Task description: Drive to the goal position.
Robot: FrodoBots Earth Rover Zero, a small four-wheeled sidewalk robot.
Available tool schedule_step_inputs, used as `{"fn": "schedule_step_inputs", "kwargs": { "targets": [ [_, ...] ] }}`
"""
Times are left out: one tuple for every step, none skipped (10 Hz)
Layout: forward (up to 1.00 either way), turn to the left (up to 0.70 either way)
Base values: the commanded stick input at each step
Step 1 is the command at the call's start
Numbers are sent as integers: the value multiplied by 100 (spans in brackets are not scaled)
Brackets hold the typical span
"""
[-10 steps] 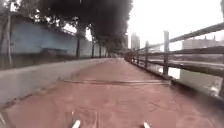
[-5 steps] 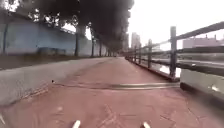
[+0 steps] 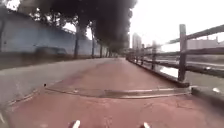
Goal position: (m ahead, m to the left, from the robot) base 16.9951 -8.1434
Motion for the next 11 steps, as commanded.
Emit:
{"fn": "schedule_step_inputs", "kwargs": {
  "targets": [
    [70, 0],
    [70, 0],
    [70, 0],
    [70, 0],
    [70, 0],
    [70, 0],
    [70, 0],
    [70, 0],
    [70, 0],
    [70, 0],
    [70, 0]
  ]
}}
